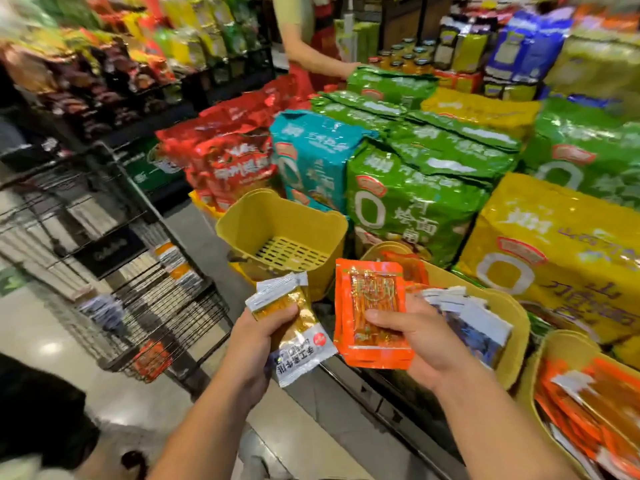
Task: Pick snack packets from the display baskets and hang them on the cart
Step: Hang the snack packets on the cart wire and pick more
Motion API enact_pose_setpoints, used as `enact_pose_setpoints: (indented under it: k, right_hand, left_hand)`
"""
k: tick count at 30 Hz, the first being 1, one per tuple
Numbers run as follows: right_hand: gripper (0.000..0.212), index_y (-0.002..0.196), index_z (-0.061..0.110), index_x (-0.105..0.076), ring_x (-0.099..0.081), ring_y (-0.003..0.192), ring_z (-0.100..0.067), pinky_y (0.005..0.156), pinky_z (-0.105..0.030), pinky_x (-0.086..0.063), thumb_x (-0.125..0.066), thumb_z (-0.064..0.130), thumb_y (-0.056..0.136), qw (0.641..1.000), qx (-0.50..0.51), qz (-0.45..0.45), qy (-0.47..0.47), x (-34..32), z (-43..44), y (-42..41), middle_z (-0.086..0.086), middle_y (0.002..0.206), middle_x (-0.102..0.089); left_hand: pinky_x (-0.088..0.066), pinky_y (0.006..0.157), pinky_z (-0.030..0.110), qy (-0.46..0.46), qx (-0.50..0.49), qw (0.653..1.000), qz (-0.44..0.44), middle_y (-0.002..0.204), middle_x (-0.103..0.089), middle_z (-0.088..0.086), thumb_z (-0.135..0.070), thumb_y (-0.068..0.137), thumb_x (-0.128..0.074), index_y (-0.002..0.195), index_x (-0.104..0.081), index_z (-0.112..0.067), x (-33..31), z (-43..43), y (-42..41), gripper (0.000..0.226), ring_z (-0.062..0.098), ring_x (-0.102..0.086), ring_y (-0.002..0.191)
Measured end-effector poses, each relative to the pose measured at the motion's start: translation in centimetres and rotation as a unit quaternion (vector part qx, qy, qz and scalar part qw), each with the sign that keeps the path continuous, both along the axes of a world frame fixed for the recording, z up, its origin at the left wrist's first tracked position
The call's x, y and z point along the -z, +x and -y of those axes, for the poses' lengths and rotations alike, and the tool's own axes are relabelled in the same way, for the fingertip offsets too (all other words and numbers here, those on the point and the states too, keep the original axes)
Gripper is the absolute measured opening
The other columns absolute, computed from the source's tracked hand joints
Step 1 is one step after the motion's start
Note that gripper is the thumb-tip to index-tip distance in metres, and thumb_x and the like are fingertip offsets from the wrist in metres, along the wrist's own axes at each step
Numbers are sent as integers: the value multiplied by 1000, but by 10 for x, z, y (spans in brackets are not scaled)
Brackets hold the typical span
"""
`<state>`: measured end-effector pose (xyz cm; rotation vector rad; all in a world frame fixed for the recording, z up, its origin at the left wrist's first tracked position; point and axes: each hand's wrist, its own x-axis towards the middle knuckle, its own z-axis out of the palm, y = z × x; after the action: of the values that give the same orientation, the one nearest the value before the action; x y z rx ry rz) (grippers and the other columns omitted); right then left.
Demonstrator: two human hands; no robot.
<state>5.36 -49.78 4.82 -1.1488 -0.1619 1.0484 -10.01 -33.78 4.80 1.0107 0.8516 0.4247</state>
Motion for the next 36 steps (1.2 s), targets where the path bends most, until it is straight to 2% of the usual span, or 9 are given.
enact_pose_setpoints:
  k: [6,11,16,20,24,27,31,34,36]
  right_hand:
    - [42,115,5,-67,-74,81,-30,69,-45,-62,-70,0,73,998,-65,4,3,-2,-74,-41,-19,102,-74]
    - [35,110,8,-70,-74,79,-29,71,-45,-62,-70,2,75,995,-98,5,-20,1,-161,-100,-18,100,-74]
    - [25,108,8,-70,-75,77,-26,71,-43,-62,-64,-3,86,993,-110,25,-46,6,-249,-161,-17,98,-76]
    - [30,113,10,-68,-74,79,-26,70,-41,-63,-63,-4,86,990,-123,30,-57,13,-315,-205,-14,98,-76]
    - [34,106,10,-70,-74,79,-28,74,-45,-62,-68,-1,74,984,-163,16,-67,15,-360,-240,-16,97,-76]
    - [48,116,7,-67,-73,92,-35,85,-52,-60,-72,1,69,978,-194,17,-81,17,-385,-251,-19,108,-74]
    - [69,132,10,-57,-71,103,-39,84,-55,-58,-77,1,67,973,-210,37,-88,29,-420,-253,-21,119,-71]
    - [93,140,29,-43,-72,100,-37,75,-52,-59,-78,-4,60,972,-213,43,-91,42,-447,-252,-14,123,-68]
    - [107,144,44,-33,-71,104,-36,77,-53,-59,-75,-9,62,968,-234,35,-80,49,-466,-249,-11,128,-64]
  left_hand:
    - [-57,89,59,-40,-76,996,-10,114,-71,25,-1,87,-64,130,-59,-9,5,-51,-63,44,43,-69,101]
    - [-62,66,37,-28,-109,994,1,95,-77,10,6,83,-68,125,-58,-13,10,-120,-136,47,27,-75,80]
    - [-61,81,44,-28,-167,985,18,107,-77,12,-4,90,-67,127,-61,-11,16,-199,-202,38,26,-75,88]
    - [-54,93,62,-42,-203,978,26,117,-74,14,-14,97,-60,129,-62,-14,27,-252,-255,31,37,-70,105]
    - [-56,85,66,-17,-207,978,14,116,-73,16,-8,86,-74,125,-60,-19,37,-287,-299,43,43,-69,105]
    - [-54,93,64,-9,-216,976,-4,116,-73,12,-5,70,-85,127,-54,-26,43,-304,-320,69,37,-71,105]
    - [-59,89,56,-24,-236,971,-6,116,-74,6,-8,84,-78,129,-52,-31,57,-326,-332,56,28,-74,101]
    - [-61,83,54,-23,-240,970,-22,114,-75,4,-13,85,-78,131,-53,-30,64,-344,-336,55,27,-75,99]
    - [-61,76,46,-21,-251,968,-24,113,-76,6,-9,86,-77,131,-55,-26,66,-357,-337,53,28,-75,98]
